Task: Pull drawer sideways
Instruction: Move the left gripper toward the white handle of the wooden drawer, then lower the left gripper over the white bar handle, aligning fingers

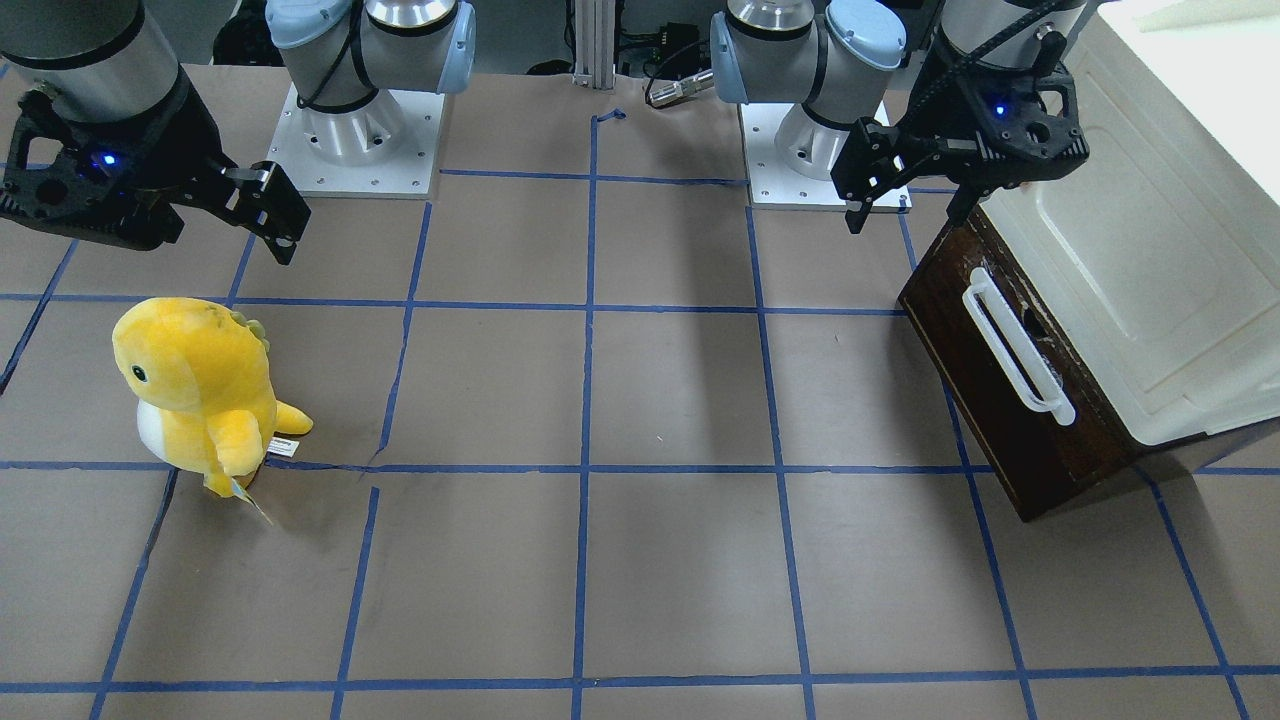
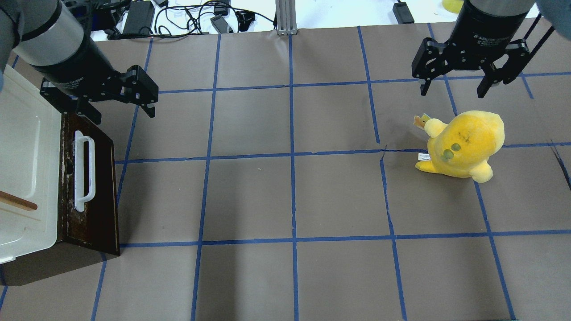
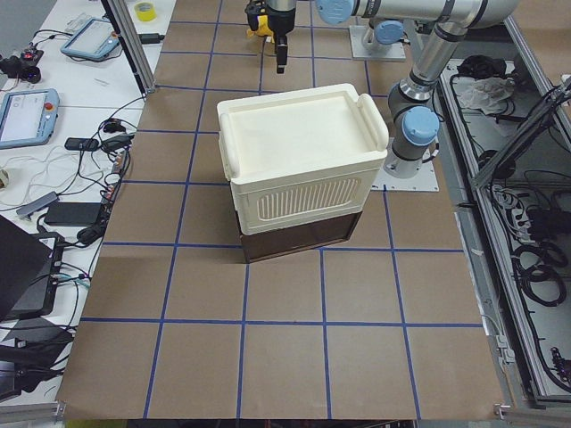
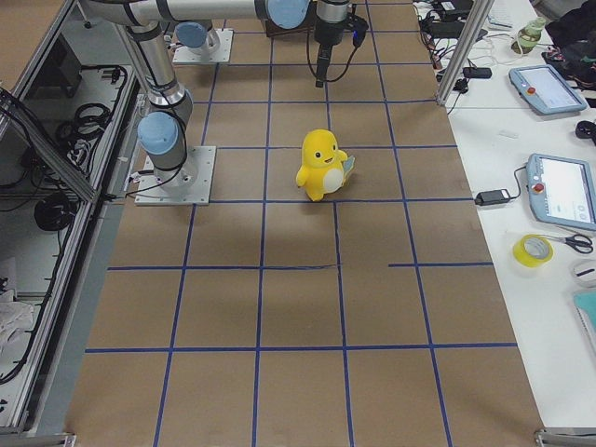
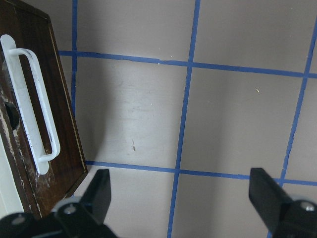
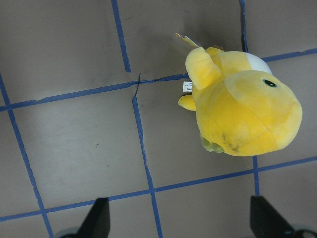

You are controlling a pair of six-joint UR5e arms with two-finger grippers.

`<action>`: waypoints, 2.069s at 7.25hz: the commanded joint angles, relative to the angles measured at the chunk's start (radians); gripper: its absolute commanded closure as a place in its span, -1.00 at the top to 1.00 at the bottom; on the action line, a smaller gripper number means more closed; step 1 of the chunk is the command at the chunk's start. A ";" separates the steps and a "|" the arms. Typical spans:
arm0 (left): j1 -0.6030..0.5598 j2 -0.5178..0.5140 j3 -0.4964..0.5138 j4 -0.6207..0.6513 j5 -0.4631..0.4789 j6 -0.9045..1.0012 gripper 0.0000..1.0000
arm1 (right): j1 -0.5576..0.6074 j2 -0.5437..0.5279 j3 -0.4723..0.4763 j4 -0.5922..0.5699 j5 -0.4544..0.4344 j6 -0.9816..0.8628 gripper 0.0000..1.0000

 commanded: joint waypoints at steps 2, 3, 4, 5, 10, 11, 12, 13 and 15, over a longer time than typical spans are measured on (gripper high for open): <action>0.001 -0.005 -0.009 -0.001 0.004 0.000 1.00 | 0.000 0.000 0.000 0.000 0.000 0.000 1.00; 0.001 -0.012 -0.009 -0.001 0.005 -0.003 1.00 | 0.001 0.000 0.000 0.000 0.000 0.000 1.00; 0.001 -0.032 -0.009 0.004 0.005 -0.052 1.00 | 0.000 0.000 0.000 0.000 0.000 0.000 1.00; -0.025 -0.058 -0.006 0.010 0.013 -0.110 1.00 | 0.000 0.000 0.000 0.000 0.000 0.000 1.00; -0.316 -0.224 -0.015 -0.001 0.457 -0.305 1.00 | 0.001 0.000 0.000 0.000 0.000 0.000 1.00; -0.345 -0.254 -0.059 -0.009 0.585 -0.307 1.00 | 0.001 0.000 0.000 0.000 0.000 0.000 1.00; -0.341 -0.249 -0.149 -0.013 0.657 -0.296 1.00 | 0.001 0.000 0.000 0.000 0.000 0.000 1.00; -0.339 -0.271 -0.219 0.003 0.786 -0.316 1.00 | 0.000 0.000 0.000 0.000 0.000 0.000 1.00; -0.332 -0.313 -0.245 -0.001 0.921 -0.328 1.00 | 0.001 0.000 0.000 0.000 0.000 0.000 1.00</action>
